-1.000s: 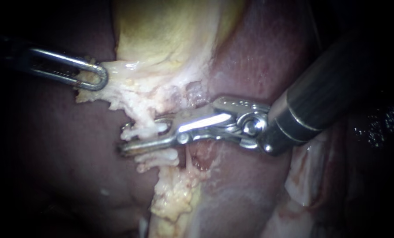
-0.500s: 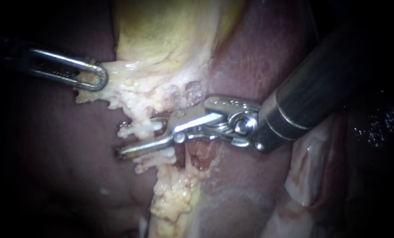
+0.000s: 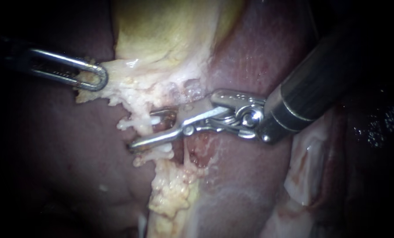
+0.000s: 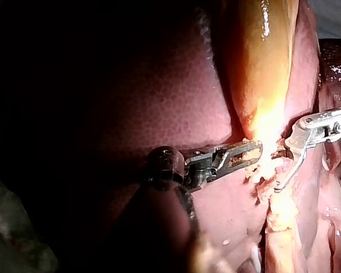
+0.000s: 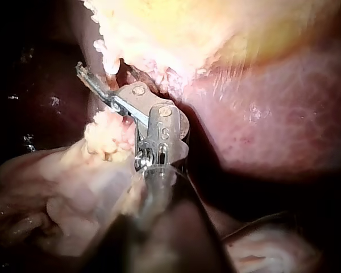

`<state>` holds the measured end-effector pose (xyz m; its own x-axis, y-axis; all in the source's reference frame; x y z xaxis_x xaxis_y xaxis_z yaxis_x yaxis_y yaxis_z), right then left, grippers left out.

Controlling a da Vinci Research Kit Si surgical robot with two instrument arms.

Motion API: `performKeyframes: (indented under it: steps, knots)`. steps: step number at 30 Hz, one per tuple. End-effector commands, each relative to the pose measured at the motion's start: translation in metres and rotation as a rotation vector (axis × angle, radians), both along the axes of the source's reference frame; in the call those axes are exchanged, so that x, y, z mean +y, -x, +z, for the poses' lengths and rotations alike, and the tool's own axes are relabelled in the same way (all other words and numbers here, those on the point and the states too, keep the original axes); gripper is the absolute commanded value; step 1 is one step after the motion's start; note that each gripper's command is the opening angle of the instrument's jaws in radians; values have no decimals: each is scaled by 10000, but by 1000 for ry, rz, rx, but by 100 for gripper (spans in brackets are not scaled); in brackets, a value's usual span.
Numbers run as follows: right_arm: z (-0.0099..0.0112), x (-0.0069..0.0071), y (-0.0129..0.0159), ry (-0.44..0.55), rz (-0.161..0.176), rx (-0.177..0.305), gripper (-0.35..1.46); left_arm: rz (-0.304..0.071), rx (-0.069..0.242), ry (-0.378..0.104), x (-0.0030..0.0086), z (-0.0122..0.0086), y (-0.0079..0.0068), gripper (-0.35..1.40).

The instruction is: Going back third clip left tube

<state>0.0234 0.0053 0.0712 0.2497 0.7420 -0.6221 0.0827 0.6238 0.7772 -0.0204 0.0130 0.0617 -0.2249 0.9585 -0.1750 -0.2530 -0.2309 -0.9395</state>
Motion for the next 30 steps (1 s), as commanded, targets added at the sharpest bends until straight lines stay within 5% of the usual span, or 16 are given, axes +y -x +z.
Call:
performKeyframes:
  steps: [1,10,17,30]
  knots:
    - [-1,0,2,14,-2,2,50,0,0,0,0,0,0,-35]
    - [-30,-15,39,150,14,1,50,0,0,0,0,-1,-1,-35]
    - [-73,-9,85,241,22,-1,50,0,0,0,0,0,-1,-35]
    - [-118,-5,185,366,-29,48,50,0,0,0,1,0,0,-35]
